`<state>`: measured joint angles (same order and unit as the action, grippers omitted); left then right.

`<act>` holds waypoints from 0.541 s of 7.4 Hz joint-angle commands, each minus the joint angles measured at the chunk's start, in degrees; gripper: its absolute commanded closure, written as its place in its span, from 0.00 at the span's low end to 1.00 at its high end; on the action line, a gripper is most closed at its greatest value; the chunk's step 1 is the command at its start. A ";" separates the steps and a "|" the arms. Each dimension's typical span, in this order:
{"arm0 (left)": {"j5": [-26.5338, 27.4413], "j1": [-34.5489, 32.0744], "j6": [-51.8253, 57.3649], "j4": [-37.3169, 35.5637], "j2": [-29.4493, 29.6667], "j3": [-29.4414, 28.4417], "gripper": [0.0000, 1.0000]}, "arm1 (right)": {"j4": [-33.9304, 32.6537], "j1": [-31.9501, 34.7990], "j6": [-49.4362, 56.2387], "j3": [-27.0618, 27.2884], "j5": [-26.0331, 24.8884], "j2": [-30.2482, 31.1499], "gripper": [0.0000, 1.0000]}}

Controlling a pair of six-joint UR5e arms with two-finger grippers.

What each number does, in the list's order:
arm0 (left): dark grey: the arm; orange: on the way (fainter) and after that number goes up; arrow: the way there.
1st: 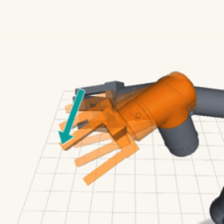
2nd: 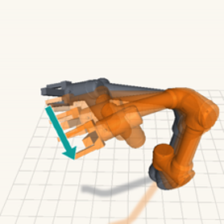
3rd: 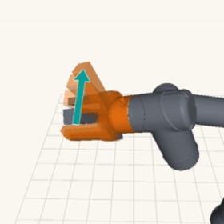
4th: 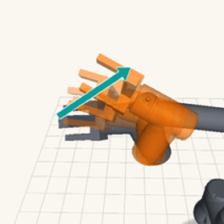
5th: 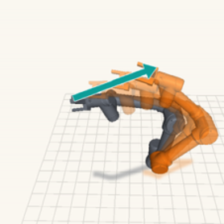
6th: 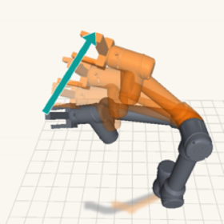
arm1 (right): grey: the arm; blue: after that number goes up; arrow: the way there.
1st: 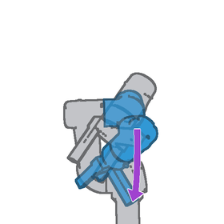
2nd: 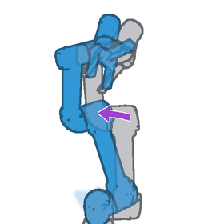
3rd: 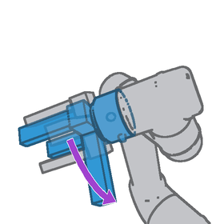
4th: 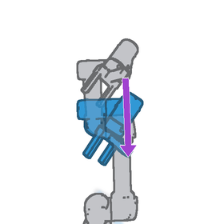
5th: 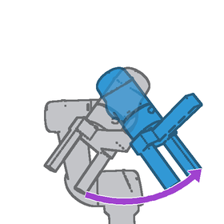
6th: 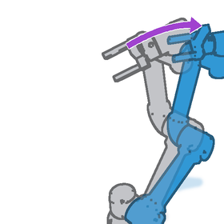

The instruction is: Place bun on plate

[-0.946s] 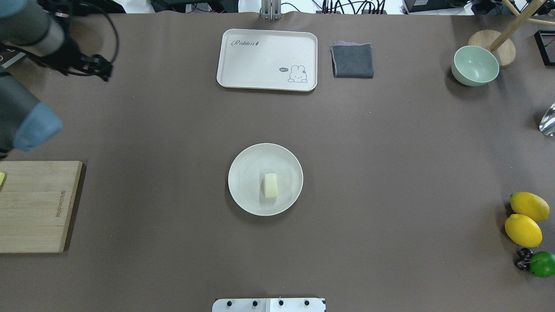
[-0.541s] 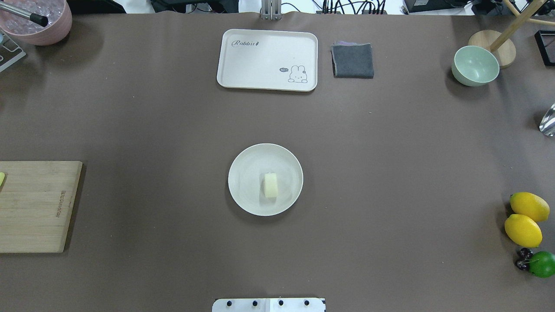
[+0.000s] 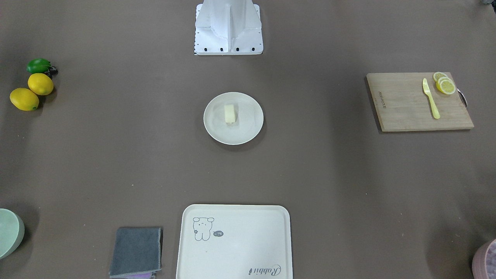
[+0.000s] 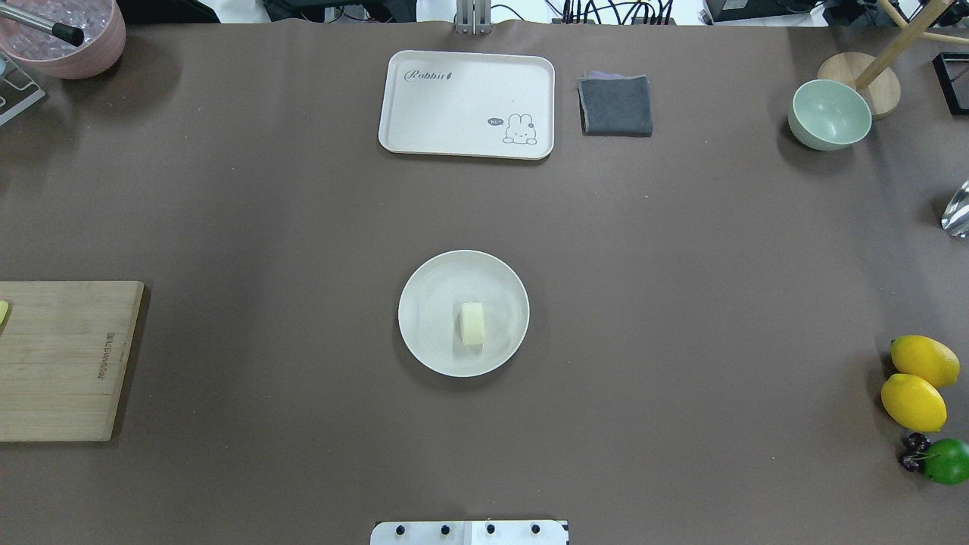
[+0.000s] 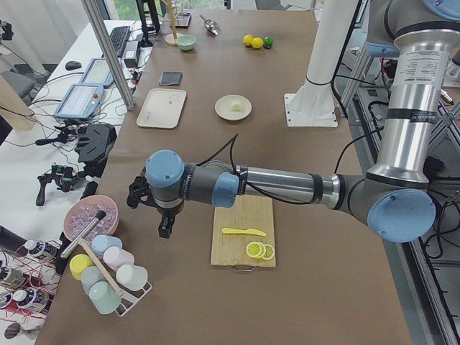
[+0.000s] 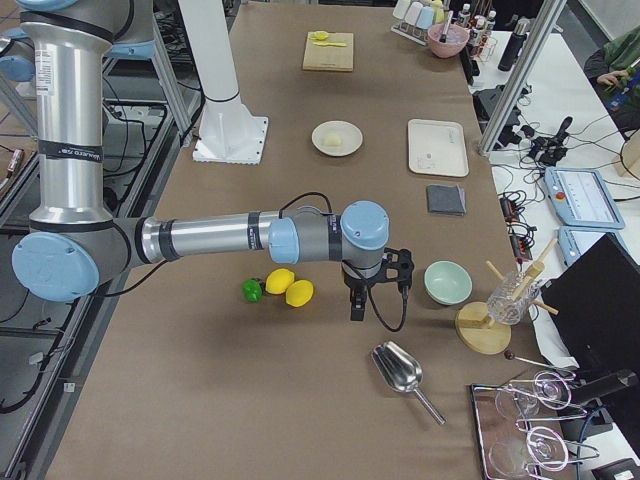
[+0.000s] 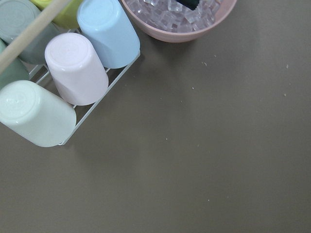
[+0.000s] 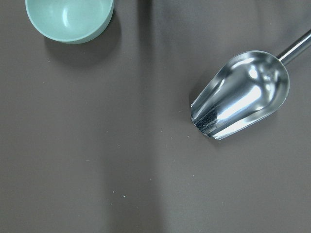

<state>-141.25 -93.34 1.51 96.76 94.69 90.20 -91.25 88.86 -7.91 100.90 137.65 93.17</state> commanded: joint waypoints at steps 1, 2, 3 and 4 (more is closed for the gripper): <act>-0.17 -0.79 -0.44 0.62 -1.70 0.59 0.02 | 0.02 0.17 0.00 0.00 0.33 -0.09 0.00; 0.10 -0.71 -0.54 0.62 -1.35 0.59 0.02 | 0.02 0.43 -0.17 0.00 0.51 -0.18 0.00; 0.27 -0.71 -0.54 0.62 -1.35 0.50 0.02 | 0.02 0.44 -0.26 0.00 0.08 -0.09 0.00; 0.27 -0.71 -0.54 0.62 -1.44 0.50 0.02 | 0.02 0.52 -0.18 0.00 -0.01 -0.09 0.00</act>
<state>-141.08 -94.04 1.03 97.37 93.29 90.73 -91.23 89.28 -8.10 100.90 137.82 93.05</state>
